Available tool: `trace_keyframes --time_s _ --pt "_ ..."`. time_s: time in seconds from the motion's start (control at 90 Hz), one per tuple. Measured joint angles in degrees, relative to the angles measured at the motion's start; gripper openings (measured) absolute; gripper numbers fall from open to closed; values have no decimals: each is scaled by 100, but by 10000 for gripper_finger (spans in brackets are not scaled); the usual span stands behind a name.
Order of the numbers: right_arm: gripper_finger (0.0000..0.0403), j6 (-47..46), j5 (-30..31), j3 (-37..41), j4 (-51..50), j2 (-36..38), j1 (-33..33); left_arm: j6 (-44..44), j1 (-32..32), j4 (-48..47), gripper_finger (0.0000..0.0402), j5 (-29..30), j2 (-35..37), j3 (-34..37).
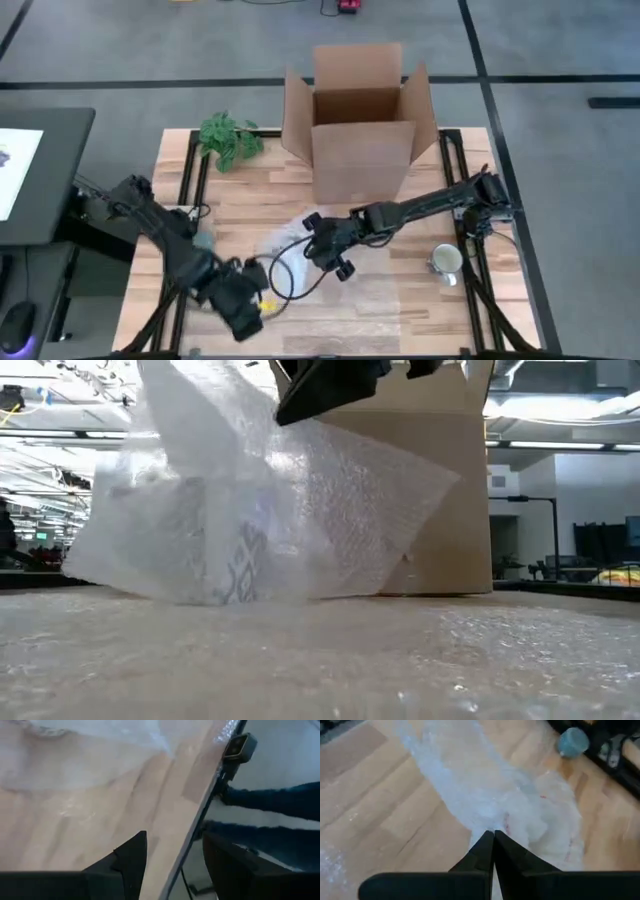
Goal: Wrap mug
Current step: Wrap the white mug with bubble wrap
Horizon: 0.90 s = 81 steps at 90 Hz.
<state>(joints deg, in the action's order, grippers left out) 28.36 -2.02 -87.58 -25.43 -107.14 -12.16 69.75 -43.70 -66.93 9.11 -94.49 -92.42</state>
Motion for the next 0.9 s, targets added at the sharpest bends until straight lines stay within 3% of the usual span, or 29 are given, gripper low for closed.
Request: trace_keyframes --time_s 0.256,0.4,0.7,0.9 --pt "0 -486 -131 106 418 -1 271 750 -236 1502 169 227 -1151 0" --pt "0 -1040 -300 106 679 -1 548 1168 -236 2058 166 699 -1718 2" --pt "0 -1553 -638 106 805 -1 896 2510 -189 1451 124 2788 -1900 0" --pt "0 -1655 -673 106 745 -1 896 3128 29 1064 107 3391 -1900 2"
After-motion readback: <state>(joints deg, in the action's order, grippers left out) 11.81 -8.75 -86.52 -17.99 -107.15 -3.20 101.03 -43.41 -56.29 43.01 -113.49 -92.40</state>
